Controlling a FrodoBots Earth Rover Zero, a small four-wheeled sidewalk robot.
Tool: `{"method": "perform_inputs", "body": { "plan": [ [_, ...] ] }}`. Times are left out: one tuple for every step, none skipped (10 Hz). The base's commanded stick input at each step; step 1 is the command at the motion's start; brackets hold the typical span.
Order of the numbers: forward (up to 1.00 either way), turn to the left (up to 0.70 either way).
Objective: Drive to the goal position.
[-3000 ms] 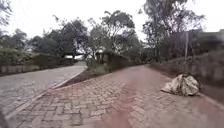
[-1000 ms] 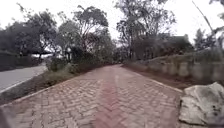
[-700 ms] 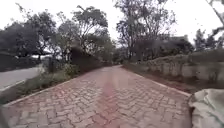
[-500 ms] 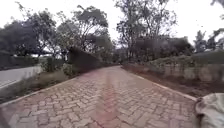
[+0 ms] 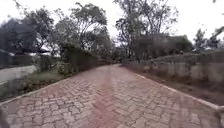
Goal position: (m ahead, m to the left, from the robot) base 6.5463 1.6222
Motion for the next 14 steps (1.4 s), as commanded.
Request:
{"method": "perform_inputs", "body": {
  "plan": [
    [0.7,0.0],
    [0.7,0.0],
    [0.7,0.0],
    [0.7,0.0],
    [0.7,0.0],
    [0.7,0.0],
    [0.7,0.0],
    [0.7,0.0],
    [0.7,0.0],
    [0.7,0.0],
    [0.7,0.0],
    [0.7,0.0],
    [0.7,0.0],
    [0.7,0.0]
  ]
}}
